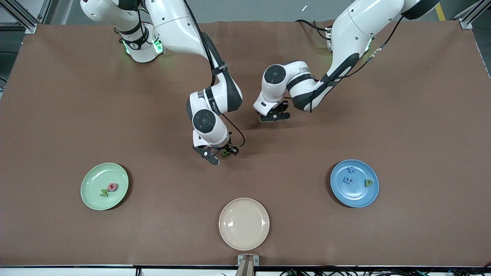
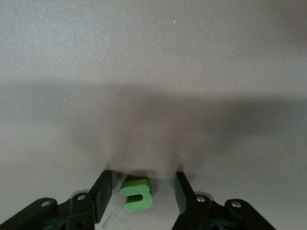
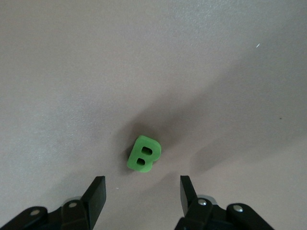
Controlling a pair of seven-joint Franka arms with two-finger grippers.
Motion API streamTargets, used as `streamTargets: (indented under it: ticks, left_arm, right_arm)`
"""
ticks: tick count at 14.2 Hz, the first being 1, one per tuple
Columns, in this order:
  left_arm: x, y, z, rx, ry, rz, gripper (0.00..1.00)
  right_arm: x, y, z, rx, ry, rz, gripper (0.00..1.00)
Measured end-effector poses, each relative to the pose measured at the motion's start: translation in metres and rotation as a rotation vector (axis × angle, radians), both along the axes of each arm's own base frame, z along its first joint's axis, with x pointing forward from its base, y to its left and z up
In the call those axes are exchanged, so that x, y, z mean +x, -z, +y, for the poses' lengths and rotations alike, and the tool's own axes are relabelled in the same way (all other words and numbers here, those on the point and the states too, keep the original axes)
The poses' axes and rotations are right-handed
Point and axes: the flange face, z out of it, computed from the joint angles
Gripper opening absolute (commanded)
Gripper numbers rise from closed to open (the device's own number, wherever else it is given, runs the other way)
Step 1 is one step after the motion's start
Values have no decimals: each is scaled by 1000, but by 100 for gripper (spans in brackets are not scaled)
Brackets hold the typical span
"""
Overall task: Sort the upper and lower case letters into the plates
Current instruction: 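Place the green u on the blue plate while the right gripper places the B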
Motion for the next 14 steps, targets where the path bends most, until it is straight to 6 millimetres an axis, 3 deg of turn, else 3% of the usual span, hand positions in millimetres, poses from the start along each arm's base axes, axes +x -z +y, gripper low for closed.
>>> streamTargets:
  ticks: [5,9,14]
  left_arm:
    - [-4,0,-1,6,-64,0,52]
    - [-9,0,2,17,-103,-2,40]
    - [-12,-2,5,28,-132,-7,1]
  right_arm:
    - [3,3,-6,-2,12,-31,70]
    - [5,11,-10,-13,14,-50,69]
    - [3,20,-14,-32,5,-42,57]
